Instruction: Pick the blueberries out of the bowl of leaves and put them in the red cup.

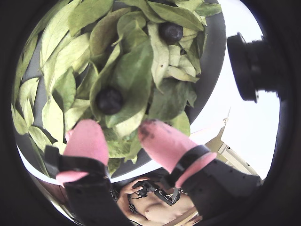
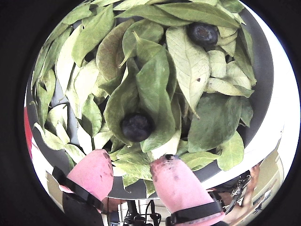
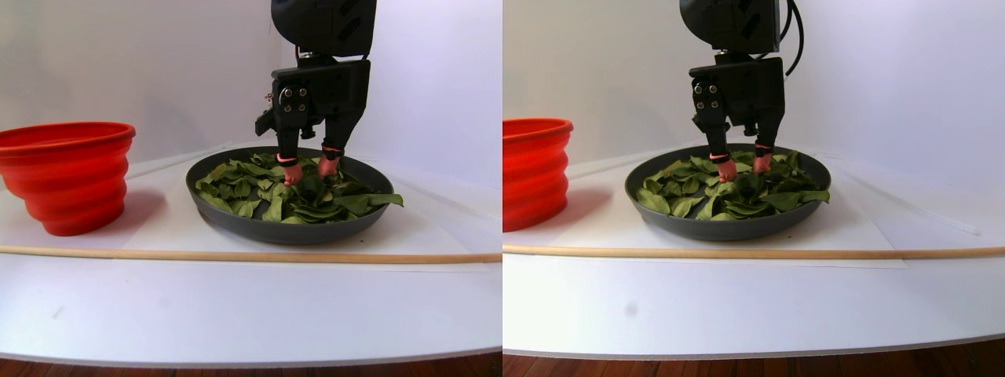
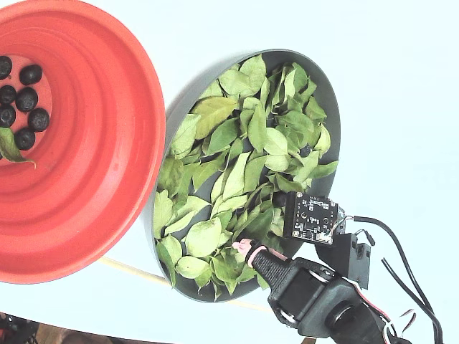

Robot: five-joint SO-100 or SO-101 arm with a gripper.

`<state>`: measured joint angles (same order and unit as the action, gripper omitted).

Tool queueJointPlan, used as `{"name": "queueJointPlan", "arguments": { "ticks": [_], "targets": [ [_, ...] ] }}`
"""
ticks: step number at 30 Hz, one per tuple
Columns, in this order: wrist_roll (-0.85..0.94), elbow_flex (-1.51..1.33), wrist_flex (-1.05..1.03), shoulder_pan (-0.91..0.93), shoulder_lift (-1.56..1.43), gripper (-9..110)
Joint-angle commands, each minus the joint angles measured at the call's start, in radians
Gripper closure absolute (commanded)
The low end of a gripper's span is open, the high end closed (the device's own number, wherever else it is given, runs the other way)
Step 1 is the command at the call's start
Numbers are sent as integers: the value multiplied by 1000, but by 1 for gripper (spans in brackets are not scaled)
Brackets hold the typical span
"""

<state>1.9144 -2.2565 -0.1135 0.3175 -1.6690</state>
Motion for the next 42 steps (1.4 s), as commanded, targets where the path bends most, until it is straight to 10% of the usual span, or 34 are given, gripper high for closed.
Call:
{"name": "queueJointPlan", "arguments": {
  "ticks": [1,42],
  "targets": [
    [0,46,14,12,-6,86],
    [-12,98,110,11,137,84]
  ]
}}
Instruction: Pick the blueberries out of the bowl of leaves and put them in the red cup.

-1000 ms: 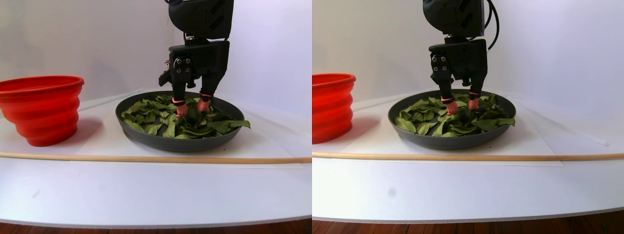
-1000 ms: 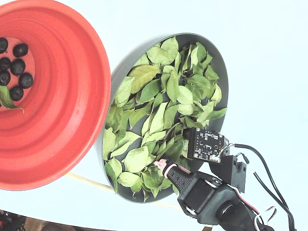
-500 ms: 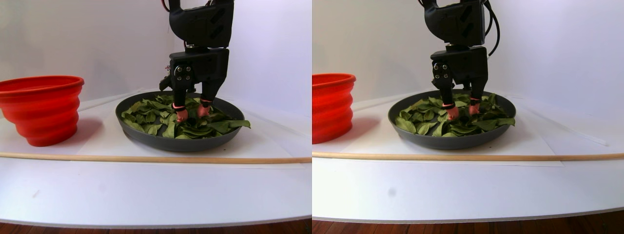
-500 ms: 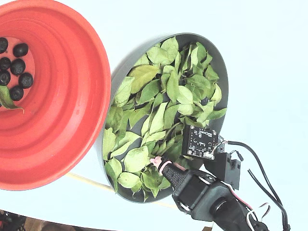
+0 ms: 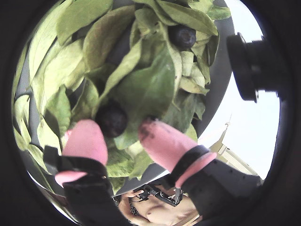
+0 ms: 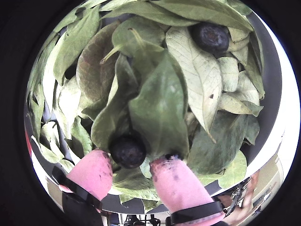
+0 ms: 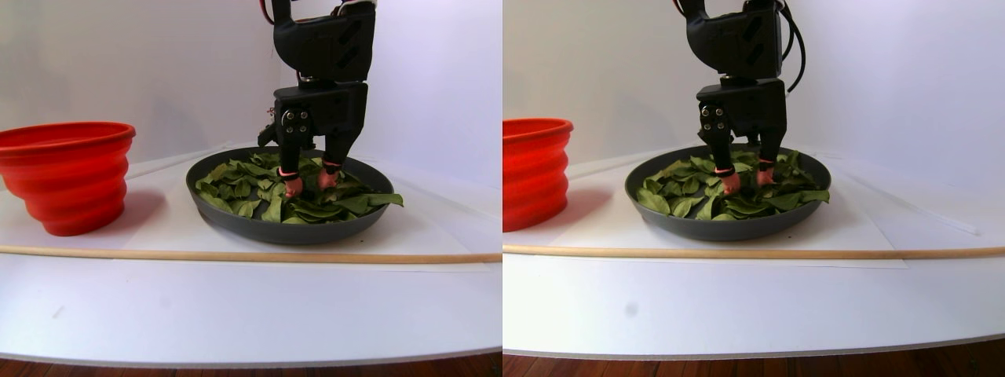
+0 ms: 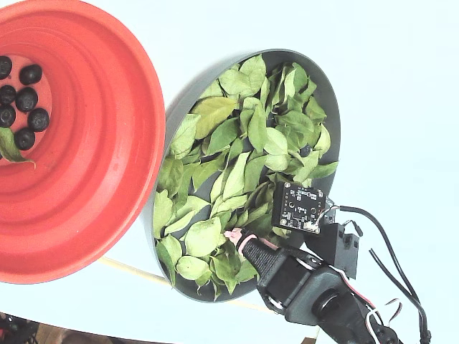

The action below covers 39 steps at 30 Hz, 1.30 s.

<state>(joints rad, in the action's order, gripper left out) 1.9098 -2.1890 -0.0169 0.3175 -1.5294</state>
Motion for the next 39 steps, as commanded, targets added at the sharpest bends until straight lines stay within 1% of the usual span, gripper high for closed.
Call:
{"name": "queueJointPlan", "arguments": {
  "ticks": [1,20,33,39],
  "targets": [
    [-8,31,18,11,2,84],
    [-21,43,67,-11,64,85],
    [-29,31,67,-20,48,90],
    [-31,21,67,-25,23,90]
  ]
}}
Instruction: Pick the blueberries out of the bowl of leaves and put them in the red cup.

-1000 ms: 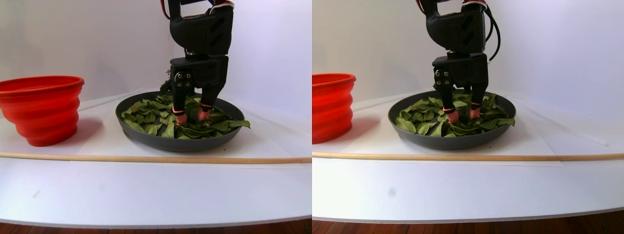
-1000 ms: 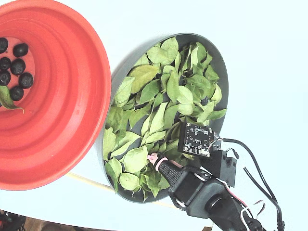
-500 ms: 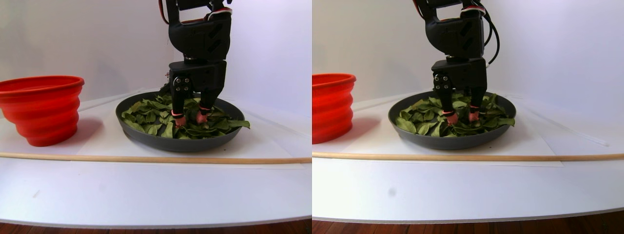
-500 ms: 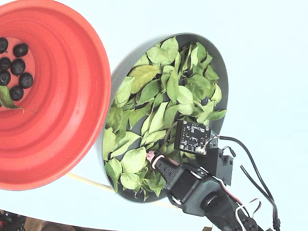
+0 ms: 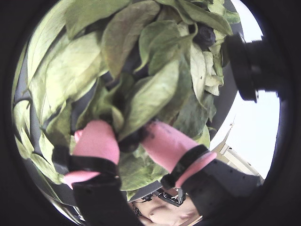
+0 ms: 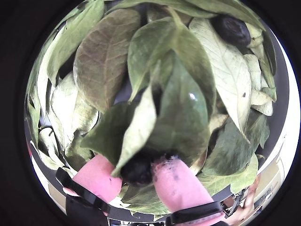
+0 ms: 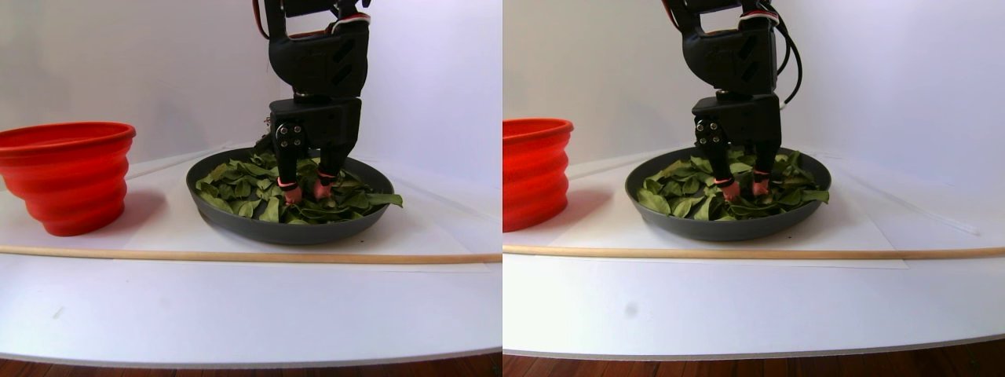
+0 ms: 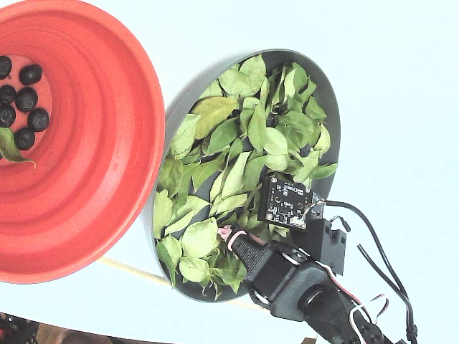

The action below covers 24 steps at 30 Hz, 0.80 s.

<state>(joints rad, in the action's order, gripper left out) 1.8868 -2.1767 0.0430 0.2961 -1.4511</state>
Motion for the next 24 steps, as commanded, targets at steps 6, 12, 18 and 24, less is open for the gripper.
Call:
{"name": "queueJointPlan", "arguments": {
  "ticks": [6,12,18,24],
  "targets": [
    [-6,9,6,-6,-81,90],
    [-9,9,-15,-14,-127,90],
    [-20,12,-52,-25,-179,90],
    [-29,6,-75,-35,-222,90]
  ]
}}
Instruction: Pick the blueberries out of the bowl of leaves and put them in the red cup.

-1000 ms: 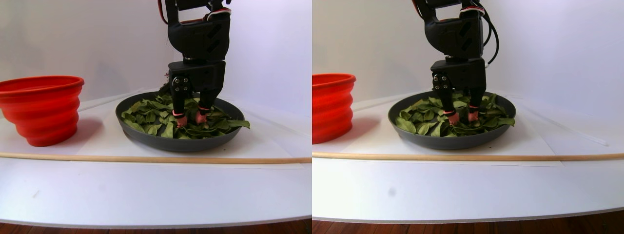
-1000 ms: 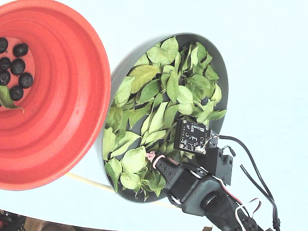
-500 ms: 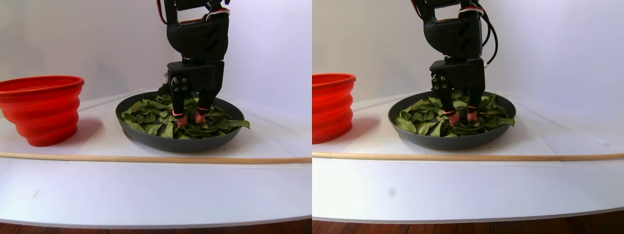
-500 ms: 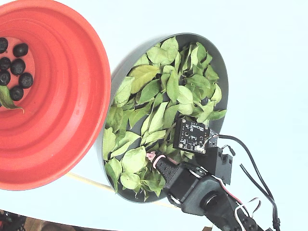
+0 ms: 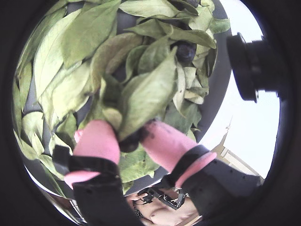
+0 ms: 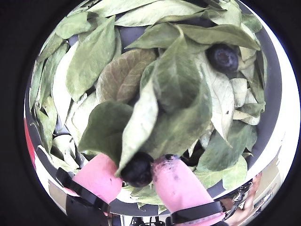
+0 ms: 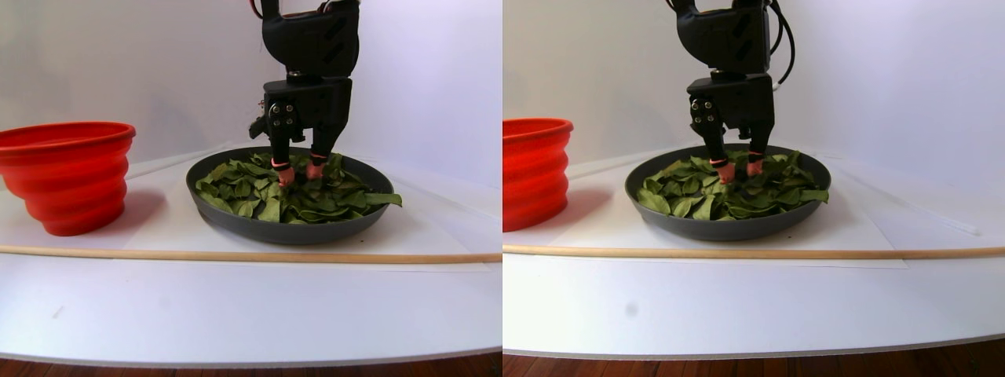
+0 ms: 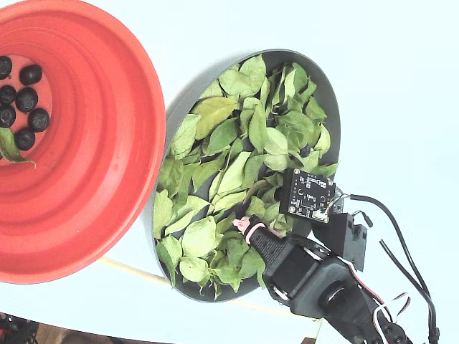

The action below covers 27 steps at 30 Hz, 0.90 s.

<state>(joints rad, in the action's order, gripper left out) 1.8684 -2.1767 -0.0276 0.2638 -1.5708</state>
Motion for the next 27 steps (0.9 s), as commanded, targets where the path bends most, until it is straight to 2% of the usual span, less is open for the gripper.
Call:
{"name": "queueJointPlan", "arguments": {
  "ticks": [1,27],
  "targets": [
    [-11,5,-12,-5,-109,90],
    [-97,-43,-158,-117,-310,90]
  ]
}}
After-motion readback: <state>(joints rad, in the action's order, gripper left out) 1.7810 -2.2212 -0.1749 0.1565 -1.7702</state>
